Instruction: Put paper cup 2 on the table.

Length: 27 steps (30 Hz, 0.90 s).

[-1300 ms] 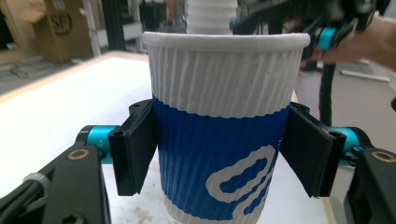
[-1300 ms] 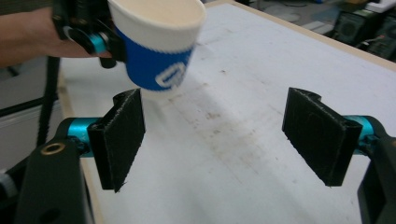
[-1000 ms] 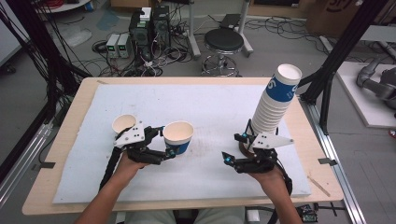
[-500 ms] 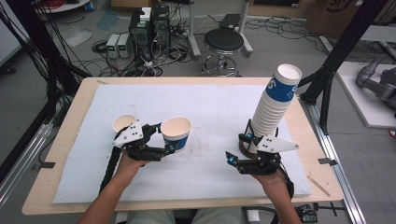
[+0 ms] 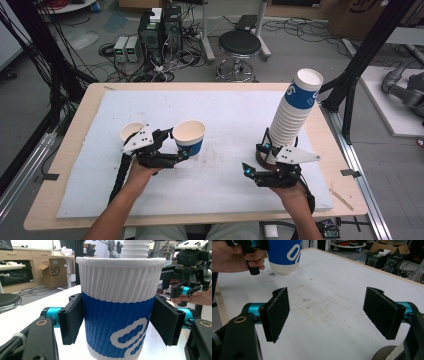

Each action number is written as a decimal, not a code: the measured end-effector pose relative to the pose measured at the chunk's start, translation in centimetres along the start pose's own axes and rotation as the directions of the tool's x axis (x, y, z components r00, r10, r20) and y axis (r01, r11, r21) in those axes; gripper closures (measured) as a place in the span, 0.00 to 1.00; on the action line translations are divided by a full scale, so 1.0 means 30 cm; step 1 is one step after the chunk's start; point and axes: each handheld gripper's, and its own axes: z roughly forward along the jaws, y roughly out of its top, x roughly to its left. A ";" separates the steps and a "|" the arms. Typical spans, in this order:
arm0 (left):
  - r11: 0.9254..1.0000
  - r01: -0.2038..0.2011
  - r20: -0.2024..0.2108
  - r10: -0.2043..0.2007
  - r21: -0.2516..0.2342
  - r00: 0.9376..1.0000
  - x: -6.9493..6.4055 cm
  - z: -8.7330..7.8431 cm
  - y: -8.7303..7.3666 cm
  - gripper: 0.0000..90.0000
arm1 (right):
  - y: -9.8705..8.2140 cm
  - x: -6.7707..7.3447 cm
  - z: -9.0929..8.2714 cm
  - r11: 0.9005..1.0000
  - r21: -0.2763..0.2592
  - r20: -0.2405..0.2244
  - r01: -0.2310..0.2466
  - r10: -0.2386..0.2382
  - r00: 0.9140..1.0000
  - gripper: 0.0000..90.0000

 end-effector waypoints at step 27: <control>0.993 0.077 -0.079 -0.071 0.087 0.994 0.133 0.181 -0.129 0.33 | -0.016 0.014 0.003 1.000 0.012 -0.019 0.007 -0.007 1.000 0.24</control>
